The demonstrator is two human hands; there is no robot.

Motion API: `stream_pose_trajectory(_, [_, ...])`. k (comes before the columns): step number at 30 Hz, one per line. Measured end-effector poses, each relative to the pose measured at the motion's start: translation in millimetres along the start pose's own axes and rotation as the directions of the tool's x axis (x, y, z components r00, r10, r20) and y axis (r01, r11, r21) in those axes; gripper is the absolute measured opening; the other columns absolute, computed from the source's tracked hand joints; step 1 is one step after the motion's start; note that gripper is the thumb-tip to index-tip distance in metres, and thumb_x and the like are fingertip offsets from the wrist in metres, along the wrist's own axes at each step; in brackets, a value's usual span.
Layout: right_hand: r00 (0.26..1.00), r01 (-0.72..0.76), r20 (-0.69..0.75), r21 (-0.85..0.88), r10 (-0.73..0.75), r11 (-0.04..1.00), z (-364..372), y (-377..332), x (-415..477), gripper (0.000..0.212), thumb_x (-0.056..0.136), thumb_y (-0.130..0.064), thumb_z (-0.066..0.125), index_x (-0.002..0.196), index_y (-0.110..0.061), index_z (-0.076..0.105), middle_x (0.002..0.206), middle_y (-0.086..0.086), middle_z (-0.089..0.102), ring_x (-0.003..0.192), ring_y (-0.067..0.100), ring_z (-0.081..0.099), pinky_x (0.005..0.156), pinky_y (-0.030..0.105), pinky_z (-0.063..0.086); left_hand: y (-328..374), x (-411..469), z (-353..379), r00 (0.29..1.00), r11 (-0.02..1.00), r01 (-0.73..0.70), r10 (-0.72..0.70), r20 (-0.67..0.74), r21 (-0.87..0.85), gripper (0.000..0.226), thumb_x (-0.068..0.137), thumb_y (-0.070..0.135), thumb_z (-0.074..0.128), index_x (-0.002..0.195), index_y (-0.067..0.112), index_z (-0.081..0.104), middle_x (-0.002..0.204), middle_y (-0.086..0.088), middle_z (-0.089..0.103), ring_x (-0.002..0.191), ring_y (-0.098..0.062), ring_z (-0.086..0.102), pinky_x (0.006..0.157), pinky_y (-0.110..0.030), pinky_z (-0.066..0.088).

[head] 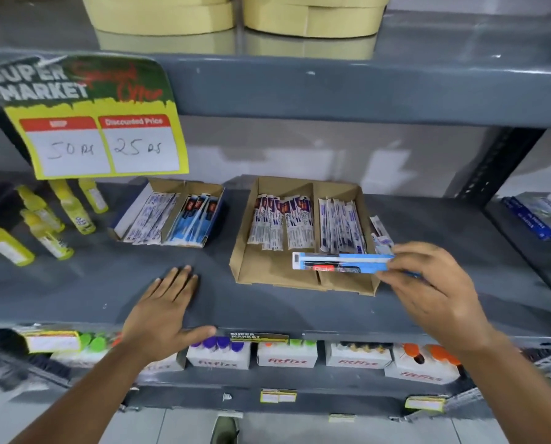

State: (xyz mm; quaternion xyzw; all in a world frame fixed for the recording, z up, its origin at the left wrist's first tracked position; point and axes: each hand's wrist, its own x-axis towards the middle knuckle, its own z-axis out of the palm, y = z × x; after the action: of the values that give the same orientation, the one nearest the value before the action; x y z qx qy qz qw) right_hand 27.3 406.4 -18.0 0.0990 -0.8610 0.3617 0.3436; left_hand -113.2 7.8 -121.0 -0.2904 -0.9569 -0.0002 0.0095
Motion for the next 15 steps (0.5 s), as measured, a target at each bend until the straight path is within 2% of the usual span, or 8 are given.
stream_pose_trajectory(2, [0.983, 0.183, 0.005, -0.144, -0.185, 0.972, 2, 3, -4, 0.02, 0.094, -0.025, 0.063, 0.086, -0.012, 0.076, 0.108, -0.017, 0.063, 0.115, 0.003, 0.055, 0.085, 0.045, 0.051, 0, -1, 1, 1.0, 1.0, 0.004, -0.004, -0.022, -0.006, 0.108, 0.075, 0.09, 0.024, 0.147, 0.01, 0.027, 0.156, -0.008, 0.018, 0.143, -0.023, 0.01, 0.114, -0.041, 0.009])
stream_pose_trajectory(5, [0.958, 0.278, 0.002, -0.254, -0.287, 0.926, 2, 3, -2, 0.034, 0.099, -0.022, 0.059, 0.087, 0.005, 0.076, 0.097, 0.011, 0.068, 0.108, 0.019, 0.059, 0.082, 0.042, 0.053, 1, -1, 2, 1.0, 1.0, 0.008, -0.009, -0.025, -0.006, 0.109, 0.074, 0.091, 0.022, 0.148, 0.012, 0.024, 0.157, -0.007, 0.014, 0.143, -0.022, 0.007, 0.115, -0.043, 0.012])
stream_pose_trajectory(7, [0.976, 0.214, 0.007, -0.222, -0.218, 0.951, 5, -5, 2, 0.033, 0.099, -0.027, 0.059, 0.086, -0.002, 0.077, 0.098, 0.012, 0.068, 0.107, 0.012, 0.06, 0.086, 0.029, 0.053, 0, -1, 2, 1.0, 1.0, 0.008, -0.008, -0.025, -0.004, 0.109, 0.074, 0.091, 0.023, 0.149, 0.013, 0.021, 0.157, -0.006, 0.012, 0.144, -0.022, 0.006, 0.115, -0.043, 0.011])
stream_pose_trajectory(9, [1.0, 0.014, 0.029, -0.12, -0.011, 0.993, 6, -16, 9, 0.021, 0.091, -0.045, 0.058, 0.085, -0.031, 0.071, 0.103, -0.003, 0.064, 0.105, -0.011, 0.056, 0.093, 0.013, 0.046, 0, -1, 3, 1.0, 1.0, 0.016, -0.016, -0.027, 0.0, 0.108, 0.074, 0.091, 0.024, 0.149, 0.013, 0.02, 0.157, -0.006, 0.011, 0.143, -0.022, 0.005, 0.115, -0.042, 0.011])
stream_pose_trajectory(10, [0.999, -0.023, 0.041, -0.129, 0.029, 0.991, 9, -17, 13, 0.014, 0.085, -0.052, 0.057, 0.086, -0.041, 0.066, 0.105, -0.007, 0.063, 0.103, -0.019, 0.052, 0.097, 0.008, 0.041, -1, -1, 3, 0.999, 1.0, 0.019, -0.02, -0.029, -0.003, 0.108, 0.074, 0.091, 0.024, 0.149, 0.013, 0.02, 0.157, -0.005, 0.012, 0.143, -0.021, 0.005, 0.115, -0.042, 0.011])
stream_pose_trajectory(12, [0.997, -0.052, 0.045, -0.16, 0.06, 0.986, 16, -19, 14, 0.015, 0.084, -0.055, 0.059, 0.089, -0.042, 0.066, 0.107, -0.006, 0.065, 0.104, -0.018, 0.052, 0.099, 0.01, 0.041, 0, -1, 3, 0.999, 1.0, 0.018, -0.018, -0.028, -0.003, 0.107, 0.075, 0.091, 0.025, 0.149, 0.013, 0.019, 0.157, -0.006, 0.012, 0.143, -0.021, 0.005, 0.115, -0.042, 0.01])
stream_pose_trajectory(14, [1.0, -0.007, -0.001, -0.073, 0.007, 0.997, 28, -18, 15, 0.018, 0.088, -0.05, 0.066, 0.093, -0.033, 0.071, 0.107, -0.008, 0.064, 0.109, -0.003, 0.058, 0.093, 0.021, 0.05, -1, -2, 2, 0.999, 1.0, 0.012, -0.013, -0.031, -0.006, 0.107, 0.075, 0.091, 0.024, 0.149, 0.013, 0.017, 0.157, -0.006, 0.01, 0.143, -0.022, 0.003, 0.115, -0.041, 0.006])
stream_pose_trajectory(15, [1.0, 0.001, -0.027, -0.038, -0.002, 0.999, 35, -19, 17, 0.018, 0.085, -0.052, 0.068, 0.094, -0.036, 0.07, 0.107, -0.013, 0.064, 0.11, 0.007, 0.06, 0.091, 0.029, 0.052, 0, -2, 1, 0.999, 1.0, -0.001, 0.001, -0.034, -0.013, 0.108, 0.075, 0.091, 0.024, 0.15, 0.013, 0.014, 0.157, -0.005, 0.006, 0.143, -0.021, 0.001, 0.115, -0.041, 0.004])
